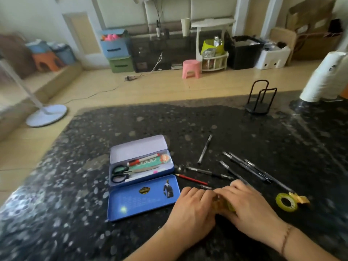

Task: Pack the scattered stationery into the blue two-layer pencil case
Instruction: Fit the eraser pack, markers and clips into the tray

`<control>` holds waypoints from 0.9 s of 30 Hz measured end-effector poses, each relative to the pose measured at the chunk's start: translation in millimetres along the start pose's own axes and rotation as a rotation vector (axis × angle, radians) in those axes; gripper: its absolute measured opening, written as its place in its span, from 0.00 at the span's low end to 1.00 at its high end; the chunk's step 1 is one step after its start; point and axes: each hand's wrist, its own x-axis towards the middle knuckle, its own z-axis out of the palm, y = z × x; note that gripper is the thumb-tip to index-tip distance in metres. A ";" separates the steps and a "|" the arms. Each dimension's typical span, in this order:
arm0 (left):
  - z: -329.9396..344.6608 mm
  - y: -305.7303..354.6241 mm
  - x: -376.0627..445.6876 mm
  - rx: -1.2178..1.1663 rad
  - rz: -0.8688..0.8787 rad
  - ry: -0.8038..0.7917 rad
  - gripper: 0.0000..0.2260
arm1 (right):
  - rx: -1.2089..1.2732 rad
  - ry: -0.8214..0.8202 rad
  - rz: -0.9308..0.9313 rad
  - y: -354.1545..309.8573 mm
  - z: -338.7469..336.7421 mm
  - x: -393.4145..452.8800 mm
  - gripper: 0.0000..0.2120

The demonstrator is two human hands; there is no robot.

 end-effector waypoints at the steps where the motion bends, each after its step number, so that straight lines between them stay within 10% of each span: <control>1: -3.9 -6.5 -3.2 -0.030 0.029 0.037 0.13 | 0.005 0.022 -0.021 -1.2 0.0 4.6 0.21; 9: -47.2 -106.4 -32.9 -0.095 0.009 0.428 0.11 | 0.007 0.163 -0.258 -48.6 4.4 93.0 0.15; 15: -62.3 -188.9 -50.5 0.128 -0.386 0.195 0.22 | -0.049 0.143 -0.101 -62.4 13.6 178.1 0.08; 27: -47.9 -214.4 -65.8 0.028 -0.410 0.106 0.23 | 0.113 0.161 -0.115 -80.9 56.4 228.2 0.03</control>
